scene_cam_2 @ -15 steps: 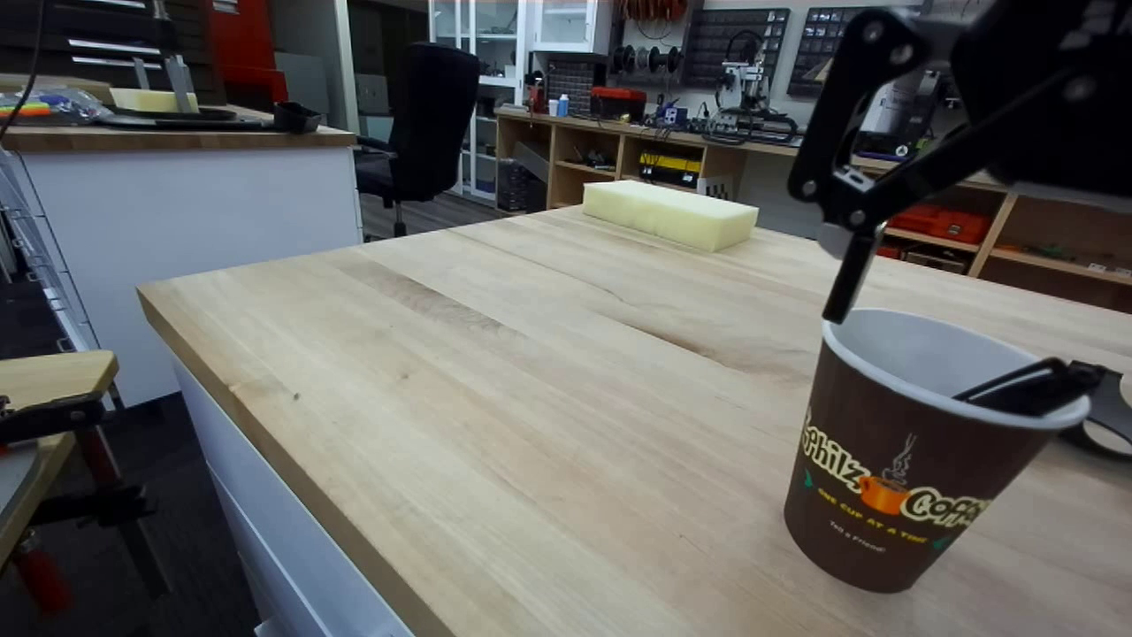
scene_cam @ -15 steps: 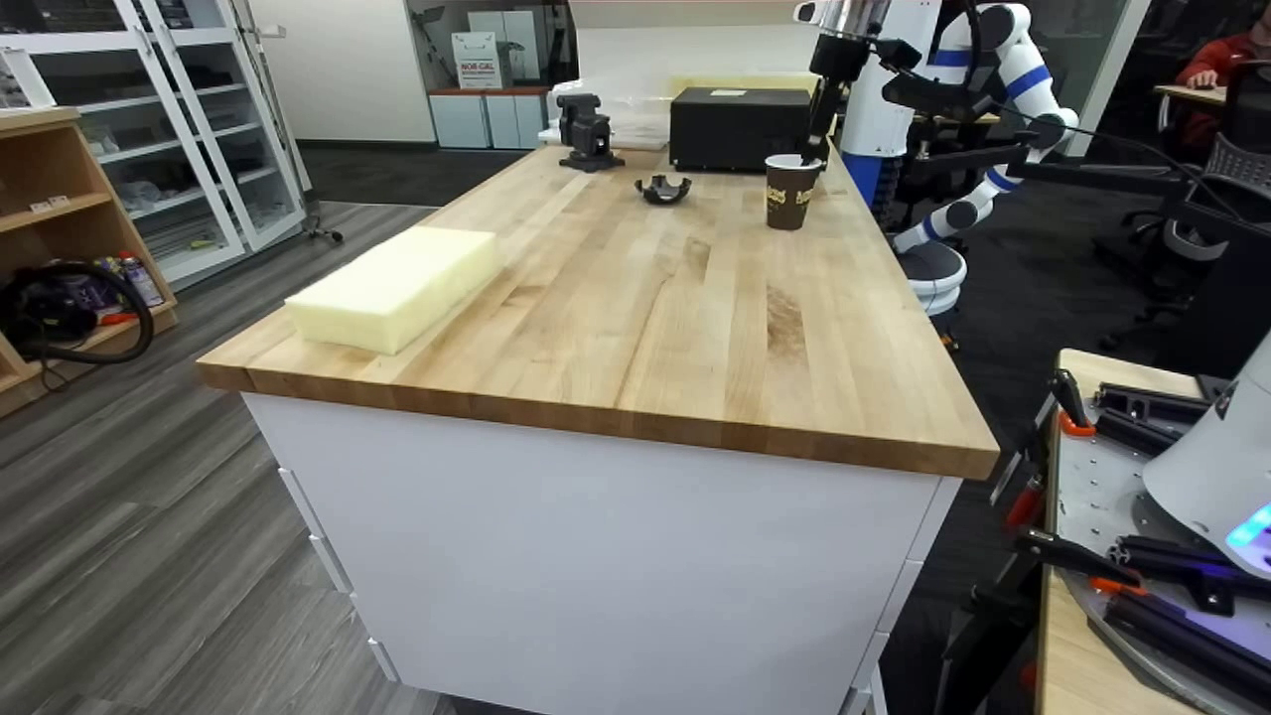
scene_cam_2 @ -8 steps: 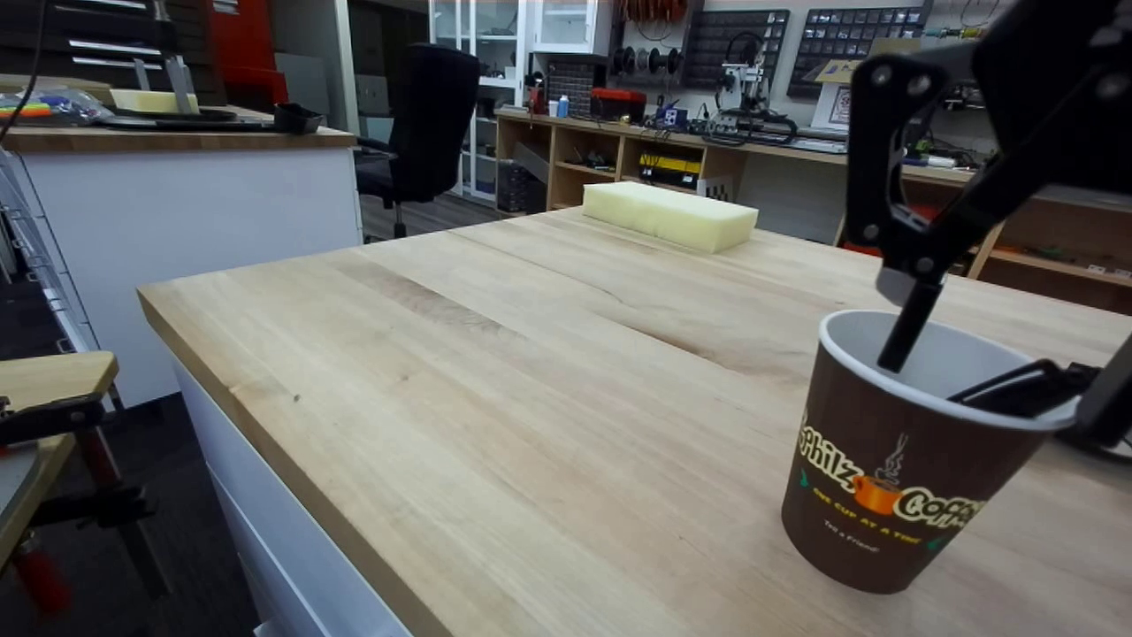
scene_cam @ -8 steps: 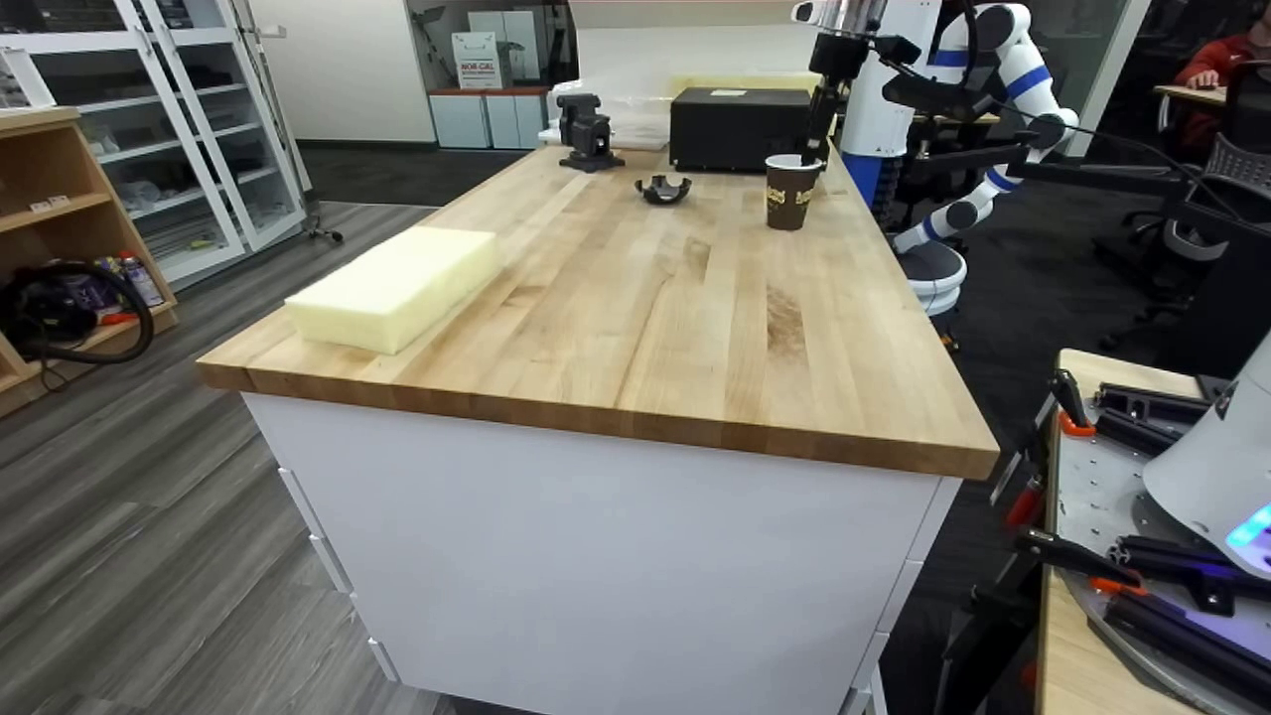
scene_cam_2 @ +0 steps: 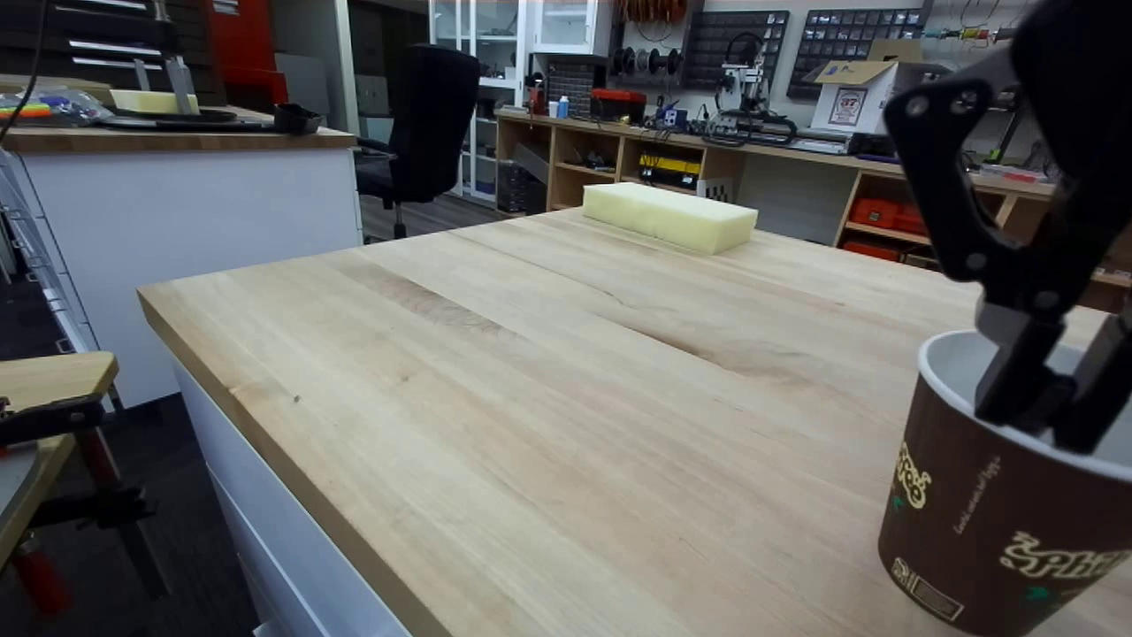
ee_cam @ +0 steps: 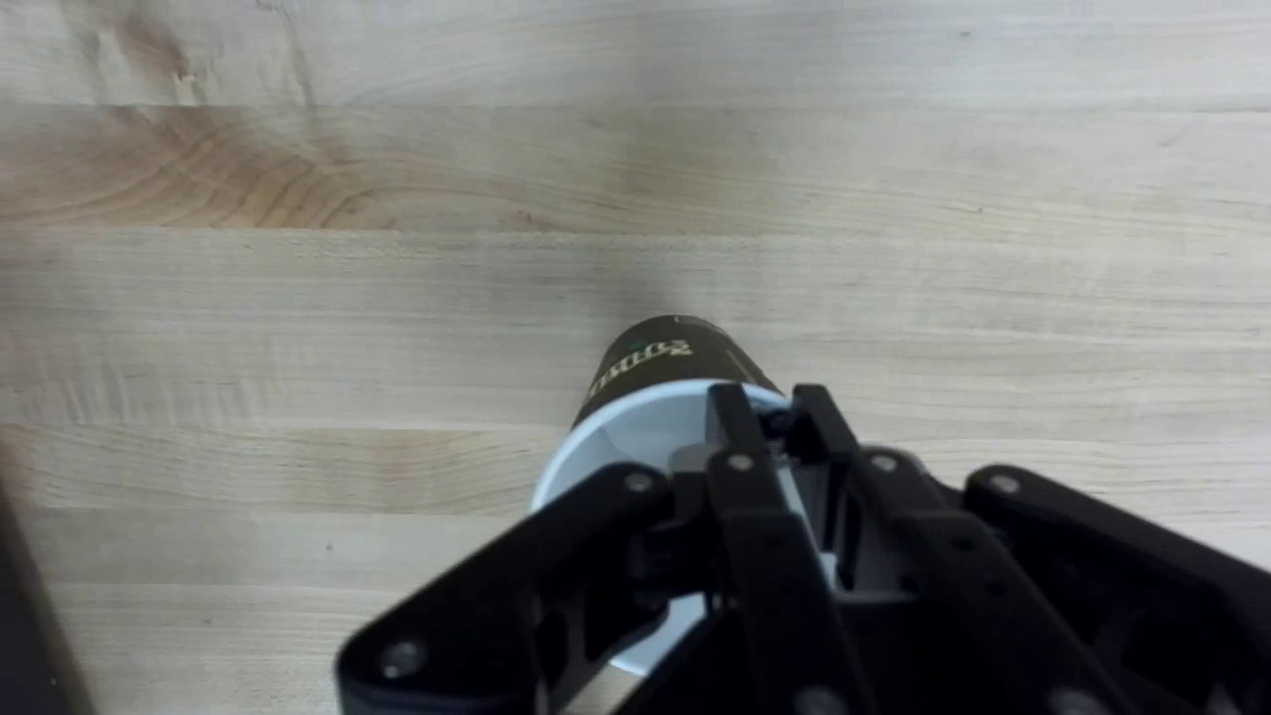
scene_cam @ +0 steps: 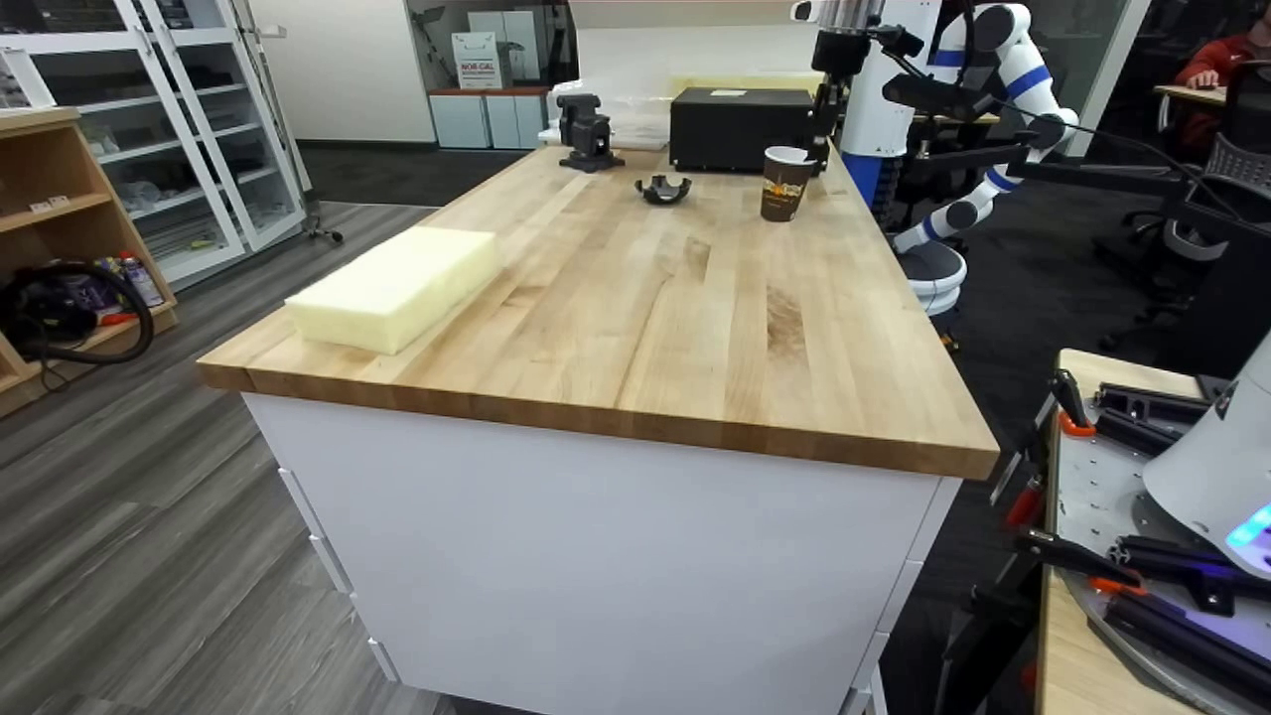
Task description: Remove the marker from the cup,move the cup to the left and put the marker in the cup
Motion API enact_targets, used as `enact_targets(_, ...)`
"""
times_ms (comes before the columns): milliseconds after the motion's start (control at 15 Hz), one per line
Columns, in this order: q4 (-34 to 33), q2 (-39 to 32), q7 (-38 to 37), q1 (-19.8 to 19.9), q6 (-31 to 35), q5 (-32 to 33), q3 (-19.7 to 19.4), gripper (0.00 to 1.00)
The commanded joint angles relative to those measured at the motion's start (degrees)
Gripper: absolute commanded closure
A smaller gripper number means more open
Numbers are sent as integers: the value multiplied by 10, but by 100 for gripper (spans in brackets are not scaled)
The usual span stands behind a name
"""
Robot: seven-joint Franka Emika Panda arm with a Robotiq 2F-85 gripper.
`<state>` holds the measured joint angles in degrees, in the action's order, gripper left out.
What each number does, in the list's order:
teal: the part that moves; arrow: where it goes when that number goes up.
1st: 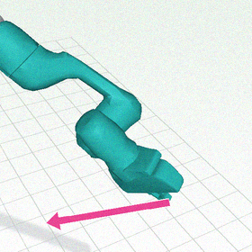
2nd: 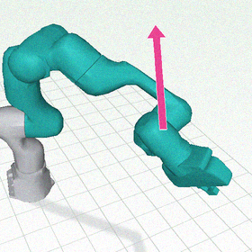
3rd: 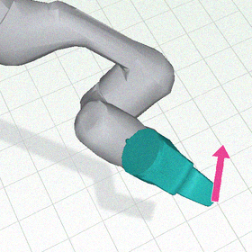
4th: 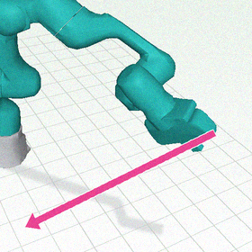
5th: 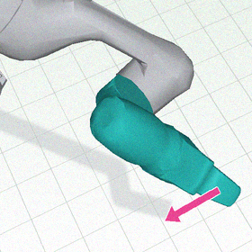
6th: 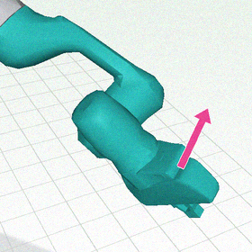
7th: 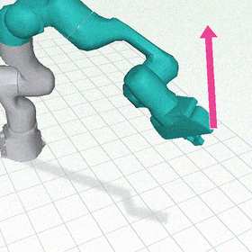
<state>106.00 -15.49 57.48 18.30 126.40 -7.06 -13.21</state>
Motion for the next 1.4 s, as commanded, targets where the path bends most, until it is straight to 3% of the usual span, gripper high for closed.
enact_targets(0,-20,-7,-22,5,-21,22,5,97)
enact_targets(1333,-40,45,-27,-18,-18,101,18,97)
